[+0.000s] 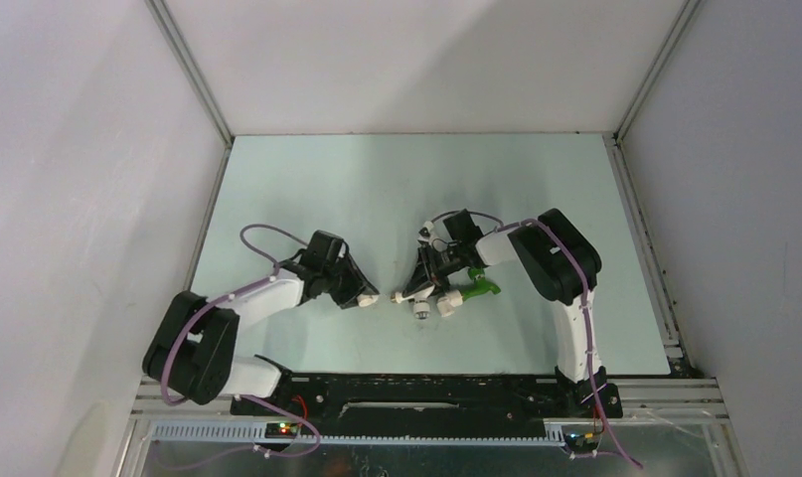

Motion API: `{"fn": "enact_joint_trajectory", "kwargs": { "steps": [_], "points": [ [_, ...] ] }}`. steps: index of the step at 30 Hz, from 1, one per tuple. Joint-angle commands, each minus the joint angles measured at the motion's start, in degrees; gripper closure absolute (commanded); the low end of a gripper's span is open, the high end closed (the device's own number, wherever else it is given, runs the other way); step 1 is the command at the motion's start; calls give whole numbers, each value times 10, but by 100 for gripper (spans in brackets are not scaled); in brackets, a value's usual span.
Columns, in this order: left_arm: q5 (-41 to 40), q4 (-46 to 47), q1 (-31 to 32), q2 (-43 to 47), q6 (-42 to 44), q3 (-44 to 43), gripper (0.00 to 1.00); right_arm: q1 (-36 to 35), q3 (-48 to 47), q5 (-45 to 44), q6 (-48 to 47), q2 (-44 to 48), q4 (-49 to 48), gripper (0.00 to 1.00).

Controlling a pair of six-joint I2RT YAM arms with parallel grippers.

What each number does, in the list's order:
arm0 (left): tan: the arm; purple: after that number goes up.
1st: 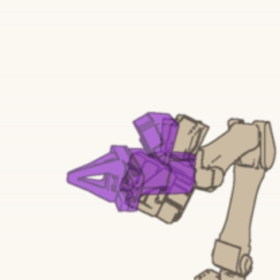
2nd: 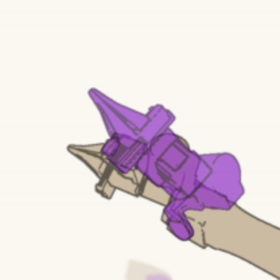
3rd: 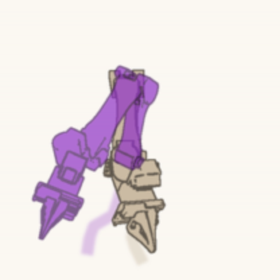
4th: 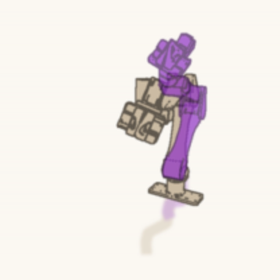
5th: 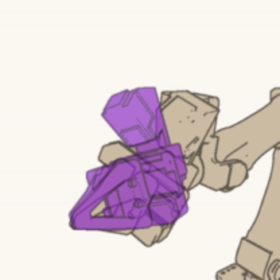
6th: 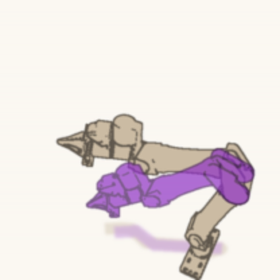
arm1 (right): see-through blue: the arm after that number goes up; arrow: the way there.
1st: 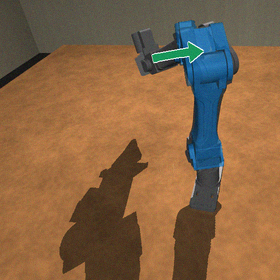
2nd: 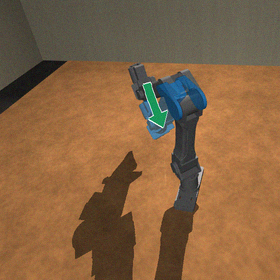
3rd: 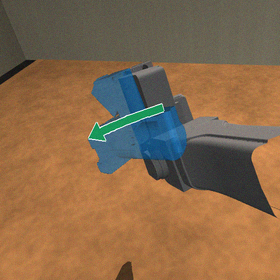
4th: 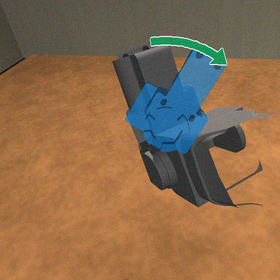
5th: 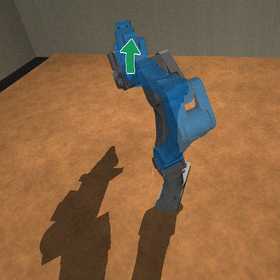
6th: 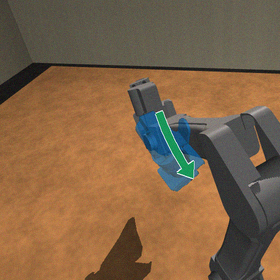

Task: Install the water faucets
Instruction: Pick up the water faucet from the center of the board.

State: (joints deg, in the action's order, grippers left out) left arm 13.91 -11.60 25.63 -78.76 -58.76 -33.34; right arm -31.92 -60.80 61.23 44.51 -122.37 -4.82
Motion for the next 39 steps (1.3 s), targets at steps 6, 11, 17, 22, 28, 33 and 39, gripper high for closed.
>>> {"fn": "enact_joint_trajectory", "kwargs": {
  "steps": [6,11,17,22,28,33,39],
  "points": [
    [-4,-105,-49,137,191,-128,100,52,7,-61,-73,224,82,100],
    [43,-88,-73,206,219,-170,100,72,-51,-71,-151,337,174,100],
    [170,40,-90,255,163,-178,100,100,-91,-31,-201,446,229,100],
    [311,232,-98,243,53,-163,100,110,-144,8,-265,505,260,100],
    [359,197,-98,269,184,-164,100,100,-207,-29,-324,523,324,100],
    [384,275,-98,316,232,-133,100,79,-251,-42,-362,522,367,100],
    [431,396,-94,314,144,-119,100,14,-323,-79,-412,499,440,100]
  ]
}}
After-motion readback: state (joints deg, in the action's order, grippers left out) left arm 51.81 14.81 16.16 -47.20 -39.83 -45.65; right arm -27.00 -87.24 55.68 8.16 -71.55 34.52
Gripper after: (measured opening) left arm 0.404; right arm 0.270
